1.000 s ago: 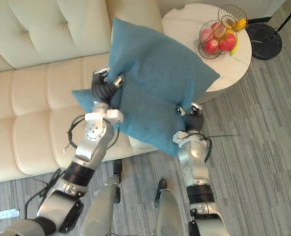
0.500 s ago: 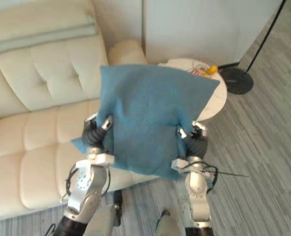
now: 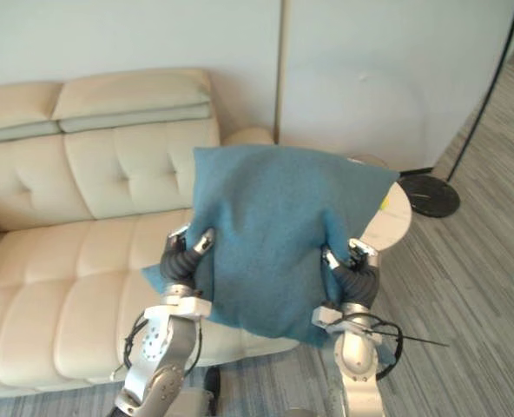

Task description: Pick up cushions and gather them together orderly.

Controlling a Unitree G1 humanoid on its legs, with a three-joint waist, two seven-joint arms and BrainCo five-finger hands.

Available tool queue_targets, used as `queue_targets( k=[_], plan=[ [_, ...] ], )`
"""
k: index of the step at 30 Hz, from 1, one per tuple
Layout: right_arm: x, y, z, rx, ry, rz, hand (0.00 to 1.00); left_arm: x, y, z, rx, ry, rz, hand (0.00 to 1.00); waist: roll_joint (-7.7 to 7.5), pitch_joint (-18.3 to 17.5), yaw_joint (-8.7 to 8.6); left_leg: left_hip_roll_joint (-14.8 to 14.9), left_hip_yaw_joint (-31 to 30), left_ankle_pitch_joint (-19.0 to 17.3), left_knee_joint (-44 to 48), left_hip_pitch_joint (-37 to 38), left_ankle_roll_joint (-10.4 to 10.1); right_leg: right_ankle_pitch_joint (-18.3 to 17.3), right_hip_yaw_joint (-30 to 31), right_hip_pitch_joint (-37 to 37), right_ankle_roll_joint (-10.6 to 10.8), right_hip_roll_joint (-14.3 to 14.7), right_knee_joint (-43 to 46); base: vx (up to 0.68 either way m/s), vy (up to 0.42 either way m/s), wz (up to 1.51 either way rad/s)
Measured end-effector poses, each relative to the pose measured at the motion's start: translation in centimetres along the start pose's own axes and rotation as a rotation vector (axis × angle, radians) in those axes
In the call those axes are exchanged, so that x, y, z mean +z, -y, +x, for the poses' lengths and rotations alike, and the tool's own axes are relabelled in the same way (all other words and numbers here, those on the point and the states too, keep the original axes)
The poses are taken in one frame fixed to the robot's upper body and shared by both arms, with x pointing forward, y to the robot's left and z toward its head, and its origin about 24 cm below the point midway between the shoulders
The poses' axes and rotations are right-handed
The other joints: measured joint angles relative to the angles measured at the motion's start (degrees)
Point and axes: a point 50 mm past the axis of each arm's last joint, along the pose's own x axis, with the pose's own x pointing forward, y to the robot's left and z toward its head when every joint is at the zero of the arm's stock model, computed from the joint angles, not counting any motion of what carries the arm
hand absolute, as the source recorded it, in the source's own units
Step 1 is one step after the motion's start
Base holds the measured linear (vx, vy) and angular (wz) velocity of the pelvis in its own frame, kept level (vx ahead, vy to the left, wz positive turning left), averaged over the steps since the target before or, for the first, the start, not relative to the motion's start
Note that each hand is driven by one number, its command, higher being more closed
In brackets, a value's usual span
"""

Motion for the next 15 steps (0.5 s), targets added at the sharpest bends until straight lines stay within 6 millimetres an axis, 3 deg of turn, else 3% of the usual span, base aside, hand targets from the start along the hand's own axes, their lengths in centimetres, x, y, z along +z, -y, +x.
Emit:
queue_targets(
  k=[1,3,4,6,8,9,10,11,12,13,14,15],
  plan=[
    [0.0,0.0,0.0,-0.003,0.002,-0.001,1.00,0.0,0.1,0.0,-0.002,0.001,-0.002,1.00,0.04,-0.13,0.23,0.04,-0.49,0.11,-0.02,-0.43,-0.06,-0.30,-0.41,-0.53,-0.17,0.07,0.66,-0.16,-0.128,0.70],
    [0.2,0.3,0.4,-0.014,0.016,-0.011,1.00,0.1,0.3,0.0,-0.012,0.001,-0.016,1.00,0.65,-0.55,0.11,1.87,2.65,-2.50,-1.27,-2.39,2.17,-0.67,-4.02,-1.70,-0.72,0.17,2.09,-0.18,-0.107,0.79],
    [0.4,0.8,0.7,-0.040,0.030,-0.021,1.00,-0.1,0.8,-0.1,-0.039,-0.014,-0.034,1.00,-0.57,-0.14,0.33,4.24,9.63,-6.10,3.90,-5.05,5.58,0.12,-6.84,-2.36,-1.92,-2.35,1.62,-0.18,-0.041,0.80],
    [0.5,1.0,0.9,-0.059,0.038,-0.025,1.00,-0.2,1.0,-0.1,-0.063,-0.025,-0.036,1.00,-0.38,-0.29,0.19,6.25,13.88,-7.49,12.90,-6.99,7.14,0.78,-8.45,-2.11,-2.43,-3.30,1.47,-0.11,-0.005,0.52],
    [0.6,1.4,1.0,-0.077,0.045,-0.032,1.00,-0.3,1.2,-0.1,-0.091,-0.032,-0.034,1.00,-0.22,-1.08,-0.04,10.92,19.66,-10.85,22.89,-6.37,9.88,1.56,-10.32,-1.90,-2.07,-4.33,0.97,-0.06,0.059,0.43],
    [0.9,2.3,1.2,-0.115,0.057,-0.048,1.00,-1.1,1.6,0.3,-0.130,-0.058,-0.033,1.00,0.19,-1.63,-1.04,15.69,25.29,-14.15,25.14,-3.45,9.49,3.32,-13.04,-0.32,-1.22,-4.84,-1.66,-0.01,0.122,0.55],
    [0.9,2.4,1.2,-0.119,0.058,-0.049,1.00,-1.2,1.7,0.3,-0.134,-0.061,-0.032,1.00,0.14,-1.72,-1.16,16.01,25.81,-14.34,25.12,-3.05,9.48,3.51,-13.34,-0.18,-1.02,-4.99,-1.88,0.01,0.139,0.83],
    [0.9,3.1,1.4,-0.147,0.063,-0.066,1.00,-1.9,1.9,0.4,-0.156,-0.087,-0.022,1.00,-0.05,-2.86,-2.43,16.87,27.71,-15.08,23.87,-1.77,7.93,4.81,-14.67,-0.18,-0.04,-5.71,-3.35,0.03,0.262,0.82],
    [0.8,4.0,1.6,-0.166,0.064,-0.096,1.00,-2.7,2.1,0.5,-0.179,-0.118,-0.013,1.00,0.49,-3.86,-3.39,16.59,27.17,-14.30,19.64,-0.19,5.44,6.87,-15.63,-0.17,1.49,-6.02,-5.80,0.04,0.305,0.83],
    [0.6,4.3,1.8,-0.172,0.060,-0.108,1.00,-2.9,2.2,0.5,-0.185,-0.128,-0.010,1.00,0.85,-4.10,-3.57,16.14,26.65,-13.51,17.12,0.64,4.55,7.79,-15.68,-0.21,2.07,-5.98,-6.79,0.06,0.443,0.62],
    [-0.1,4.5,2.2,-0.184,0.040,-0.116,1.00,-3.5,2.0,0.7,-0.194,-0.154,0.009,1.00,1.35,-4.44,-3.89,14.04,25.56,-14.70,13.52,1.04,-0.29,10.35,-15.54,-0.26,3.47,-6.44,-9.07,0.04,0.449,0.41],
    [-0.8,4.4,2.3,-0.195,0.005,-0.108,1.00,-4.0,1.5,0.8,-0.187,-0.178,0.032,1.00,0.16,-3.95,-3.95,11.87,25.38,-14.77,14.23,0.13,-0.11,13.15,-14.15,-0.21,3.96,-7.97,-10.90,0.03,0.464,0.41]
  ],
)
